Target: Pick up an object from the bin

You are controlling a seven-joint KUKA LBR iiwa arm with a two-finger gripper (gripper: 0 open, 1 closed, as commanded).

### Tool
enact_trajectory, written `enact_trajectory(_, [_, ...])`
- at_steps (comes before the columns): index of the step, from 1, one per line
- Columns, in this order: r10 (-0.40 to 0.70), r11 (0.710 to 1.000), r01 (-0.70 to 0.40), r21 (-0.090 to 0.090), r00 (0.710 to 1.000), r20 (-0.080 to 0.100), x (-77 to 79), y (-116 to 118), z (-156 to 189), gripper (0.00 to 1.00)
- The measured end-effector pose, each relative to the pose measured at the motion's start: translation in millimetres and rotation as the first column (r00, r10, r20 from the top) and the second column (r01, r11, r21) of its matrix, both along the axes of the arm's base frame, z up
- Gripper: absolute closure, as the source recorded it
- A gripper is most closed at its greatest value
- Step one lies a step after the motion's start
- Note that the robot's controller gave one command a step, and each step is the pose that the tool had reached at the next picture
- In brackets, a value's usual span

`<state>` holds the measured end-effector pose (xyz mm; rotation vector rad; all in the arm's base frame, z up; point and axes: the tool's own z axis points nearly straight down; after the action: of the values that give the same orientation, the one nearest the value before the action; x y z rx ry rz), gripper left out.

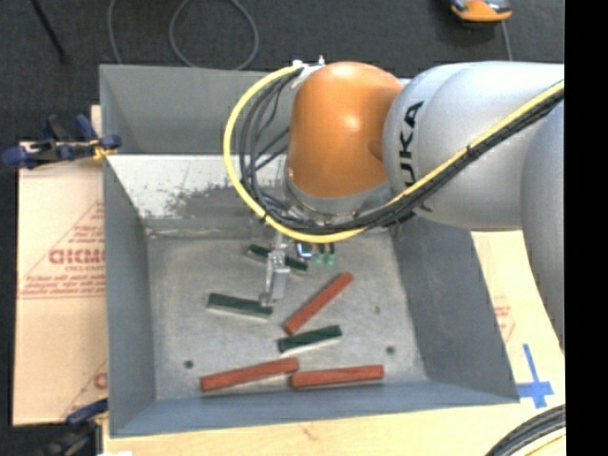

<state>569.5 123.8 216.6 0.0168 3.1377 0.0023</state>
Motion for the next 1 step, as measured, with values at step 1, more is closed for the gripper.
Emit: enact_trajectory(1, [0.208, 0.978, -0.208, -0.002, 0.978, -0.001, -54.0, -19.7, -148.0, 0.0])
